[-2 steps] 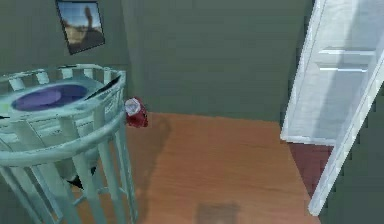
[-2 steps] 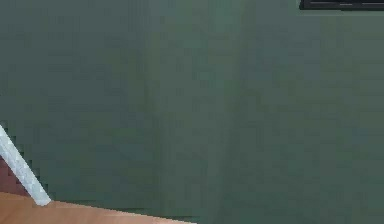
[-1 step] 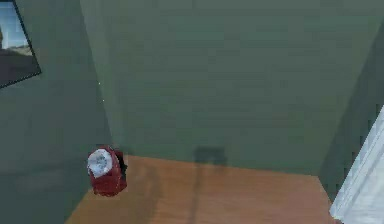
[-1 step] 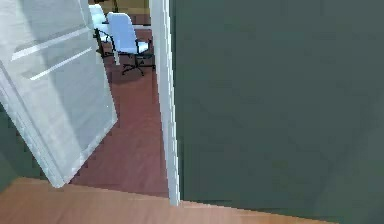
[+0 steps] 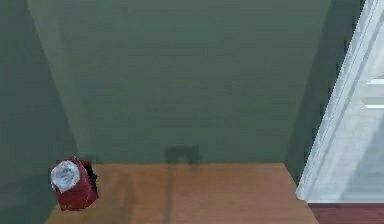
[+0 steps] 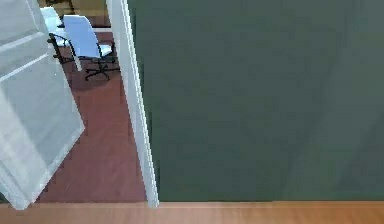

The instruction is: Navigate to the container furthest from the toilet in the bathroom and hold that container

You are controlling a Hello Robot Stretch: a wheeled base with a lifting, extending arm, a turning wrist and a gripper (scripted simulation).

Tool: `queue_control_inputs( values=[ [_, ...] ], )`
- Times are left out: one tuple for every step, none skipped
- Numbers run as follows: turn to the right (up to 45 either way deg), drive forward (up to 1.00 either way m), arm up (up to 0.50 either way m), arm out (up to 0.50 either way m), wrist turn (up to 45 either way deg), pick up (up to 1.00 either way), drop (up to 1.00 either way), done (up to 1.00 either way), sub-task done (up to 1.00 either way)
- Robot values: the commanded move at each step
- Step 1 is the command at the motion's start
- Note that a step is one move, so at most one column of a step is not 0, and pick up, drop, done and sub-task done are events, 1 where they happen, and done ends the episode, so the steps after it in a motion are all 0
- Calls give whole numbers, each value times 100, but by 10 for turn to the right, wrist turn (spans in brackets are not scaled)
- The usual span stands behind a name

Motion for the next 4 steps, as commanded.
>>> queue_control_inputs(
  values=[
    [0,35,0,0,0,0,0,0,0],
    [-390,0,0,0,0,0,0,0,0],
    [0,15,0,0,0,0,0,0,0],
    [-450,0,0,0,0,0,0,0,0]
  ],
)
